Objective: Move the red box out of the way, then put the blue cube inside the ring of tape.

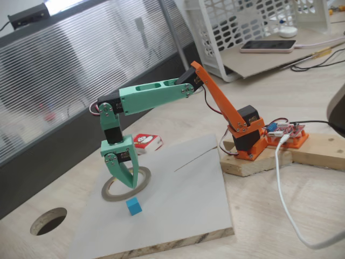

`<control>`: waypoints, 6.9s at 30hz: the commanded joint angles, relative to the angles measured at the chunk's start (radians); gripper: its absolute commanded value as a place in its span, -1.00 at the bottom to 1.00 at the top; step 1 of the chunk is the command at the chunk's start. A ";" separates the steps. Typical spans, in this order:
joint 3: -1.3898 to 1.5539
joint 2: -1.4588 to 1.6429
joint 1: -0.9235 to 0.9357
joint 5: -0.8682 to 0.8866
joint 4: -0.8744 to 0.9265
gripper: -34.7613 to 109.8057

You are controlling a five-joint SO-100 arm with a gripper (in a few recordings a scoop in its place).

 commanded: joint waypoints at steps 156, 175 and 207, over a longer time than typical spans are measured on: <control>-0.011 -0.195 -0.003 0.003 0.031 0.10; -0.011 -0.192 0.002 0.011 0.029 0.09; -0.012 -0.103 0.002 0.011 0.026 -0.41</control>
